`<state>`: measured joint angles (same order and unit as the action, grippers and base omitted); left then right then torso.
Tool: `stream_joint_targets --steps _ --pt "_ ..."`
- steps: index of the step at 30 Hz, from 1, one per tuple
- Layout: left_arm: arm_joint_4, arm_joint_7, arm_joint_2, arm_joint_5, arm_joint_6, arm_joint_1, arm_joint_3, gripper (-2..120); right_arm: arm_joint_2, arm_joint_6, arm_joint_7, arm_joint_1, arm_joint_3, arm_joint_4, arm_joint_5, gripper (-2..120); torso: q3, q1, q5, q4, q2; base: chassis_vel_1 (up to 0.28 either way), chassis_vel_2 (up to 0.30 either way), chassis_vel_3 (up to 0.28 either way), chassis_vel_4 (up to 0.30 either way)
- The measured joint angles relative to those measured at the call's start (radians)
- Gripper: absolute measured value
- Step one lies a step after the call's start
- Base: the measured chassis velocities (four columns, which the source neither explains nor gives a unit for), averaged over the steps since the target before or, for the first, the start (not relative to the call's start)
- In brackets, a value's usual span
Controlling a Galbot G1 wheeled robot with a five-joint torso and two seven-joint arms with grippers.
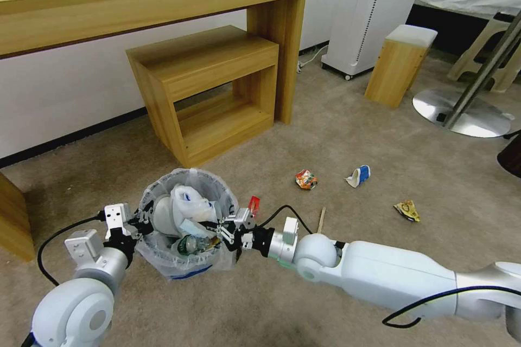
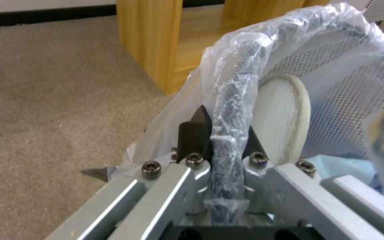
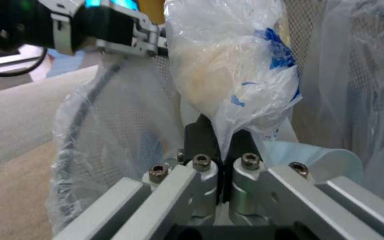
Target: Pick up the trash bin and place the garbage on the floor into it.
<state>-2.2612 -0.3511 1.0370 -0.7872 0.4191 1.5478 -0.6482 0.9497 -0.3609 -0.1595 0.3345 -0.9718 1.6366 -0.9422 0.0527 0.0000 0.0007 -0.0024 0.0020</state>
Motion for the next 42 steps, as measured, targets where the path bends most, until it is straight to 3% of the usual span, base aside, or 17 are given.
stream_joint_targets --steps 6,12,14,16,18,20,22,24,26,42 --pt "0.001 0.002 0.008 0.004 -0.006 0.002 0.001 2 -0.006 0.012 0.023 0.042 0.030 0.025 0.009 27 0.000 0.000 0.0001 -0.0001 0.000 0.000 0.000 0.000 0.000" --pt "0.009 0.005 0.012 0.005 -0.012 0.002 0.001 2 -0.013 0.016 0.026 0.063 0.054 0.049 0.009 43 0.000 0.000 0.0000 -0.0001 0.000 0.000 0.000 0.000 0.000" --pt "0.014 0.006 0.015 0.007 -0.016 0.003 0.001 2 -0.019 0.029 0.032 0.078 0.070 0.060 0.009 57 0.000 0.000 0.0000 0.0000 0.000 0.000 0.000 0.000 0.000" --pt "0.014 0.006 0.015 0.007 -0.016 0.003 0.001 2 -0.020 0.031 0.033 0.081 0.070 0.060 0.010 58 0.000 0.000 0.0000 -0.0001 0.000 0.000 0.000 0.000 0.000" --pt "0.016 0.007 0.015 0.007 -0.017 0.003 0.002 2 -0.021 0.033 0.038 0.097 0.078 0.060 0.014 70 0.000 0.000 0.0001 -0.0001 0.000 0.000 0.000 0.000 0.000" --pt "0.019 0.007 0.015 0.008 -0.018 0.003 0.001 2 -0.023 0.035 0.045 0.102 0.083 0.062 0.013 73 0.000 0.000 0.0000 0.0000 0.000 0.000 0.000 0.000 0.000" --pt "0.033 0.008 0.014 0.007 -0.021 0.000 0.002 2 -0.028 0.036 0.053 0.112 0.103 0.071 0.012 85 0.000 0.000 0.0001 0.0000 0.000 0.000 0.000 0.000 0.000" --pt "0.036 0.009 0.014 0.007 -0.021 -0.001 0.002 2 -0.029 0.036 0.054 0.115 0.109 0.073 0.011 86 0.000 0.000 0.0000 0.0000 0.000 0.000 0.000 0.000 0.000" --pt "0.051 0.009 0.015 0.007 -0.022 -0.007 0.005 2 -0.033 0.036 0.054 0.134 0.134 0.079 0.012 97 0.000 0.000 0.0001 -0.0001 0.000 0.000 0.000 0.000 0.000" --pt "0.111 0.014 0.024 0.018 -0.023 -0.025 0.021 2 -0.048 0.022 0.038 0.173 0.216 0.105 0.015 100 0.000 0.000 0.0001 -0.0001 0.000 0.000 0.000 0.000 0.000"
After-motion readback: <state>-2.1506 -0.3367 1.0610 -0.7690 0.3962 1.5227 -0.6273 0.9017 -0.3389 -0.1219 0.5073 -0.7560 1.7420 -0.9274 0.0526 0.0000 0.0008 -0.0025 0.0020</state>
